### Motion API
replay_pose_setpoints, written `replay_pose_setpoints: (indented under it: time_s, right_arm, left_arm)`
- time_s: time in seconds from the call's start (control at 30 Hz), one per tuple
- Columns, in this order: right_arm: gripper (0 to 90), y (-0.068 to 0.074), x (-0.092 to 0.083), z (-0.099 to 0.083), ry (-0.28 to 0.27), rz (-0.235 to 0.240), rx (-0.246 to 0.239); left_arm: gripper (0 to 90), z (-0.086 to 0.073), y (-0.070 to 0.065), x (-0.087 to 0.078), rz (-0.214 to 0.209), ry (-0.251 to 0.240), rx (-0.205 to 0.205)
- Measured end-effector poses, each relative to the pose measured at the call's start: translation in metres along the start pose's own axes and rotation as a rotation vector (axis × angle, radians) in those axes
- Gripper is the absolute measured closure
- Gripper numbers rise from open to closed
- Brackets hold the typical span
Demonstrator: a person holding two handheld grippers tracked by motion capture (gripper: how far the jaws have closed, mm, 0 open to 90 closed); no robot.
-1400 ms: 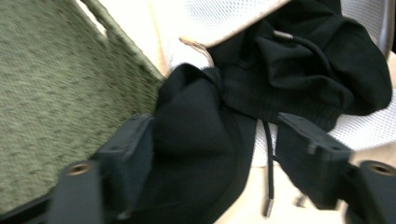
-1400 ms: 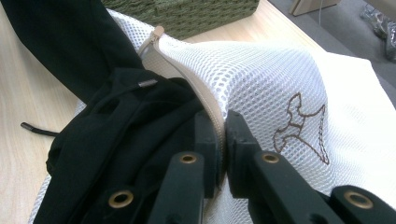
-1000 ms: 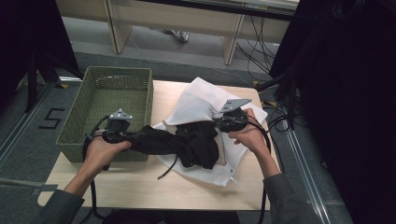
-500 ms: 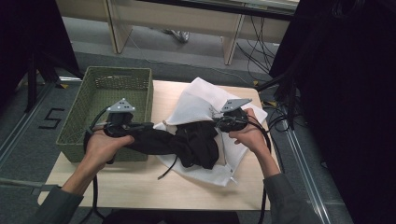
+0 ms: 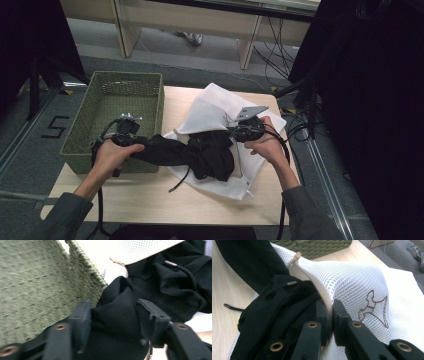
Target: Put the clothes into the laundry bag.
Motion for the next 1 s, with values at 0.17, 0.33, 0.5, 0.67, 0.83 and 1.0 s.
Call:
replay_pose_setpoints:
  time_s: [0.17,0.33,0.5,0.67,0.83,1.0]
  right_arm:
    - [85.9,0.001,-0.001,0.0,0.003,0.01,0.004]
    - [85.9,-0.001,-0.001,0.0,-0.002,0.003,-0.011]
    - [86.0,-0.001,-0.001,0.0,-0.001,0.003,-0.01]
    - [86.0,0.001,-0.001,-0.001,0.011,0.01,-0.001]
    - [86.0,-0.001,0.0,0.0,0.0,0.002,0.005]
    - [86.1,-0.002,-0.003,-0.001,0.008,0.011,0.002]
  left_arm:
    - [66.4,0.002,-0.004,-0.002,-0.029,-0.017,-0.022]
    - [71.6,0.004,-0.008,-0.005,0.017,-0.027,0.027]
    - [83.1,0.008,-0.012,-0.011,0.063,-0.044,0.107]
    - [84.8,0.015,-0.023,-0.014,0.08,-0.03,0.196]
    - [84.8,0.042,-0.072,-0.031,0.04,-0.128,0.288]
    - [84.5,0.064,-0.143,-0.019,-0.111,-0.159,0.37]
Point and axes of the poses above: each handheld gripper's, and its own axes: x roughly forward along the jaws, z roughly out of its top, y roughly to its left, the point moved 7 cm from there along x, roughly forward along the jaws, and after that the axes turned 6 degrees about x, right-handed, at the moved point
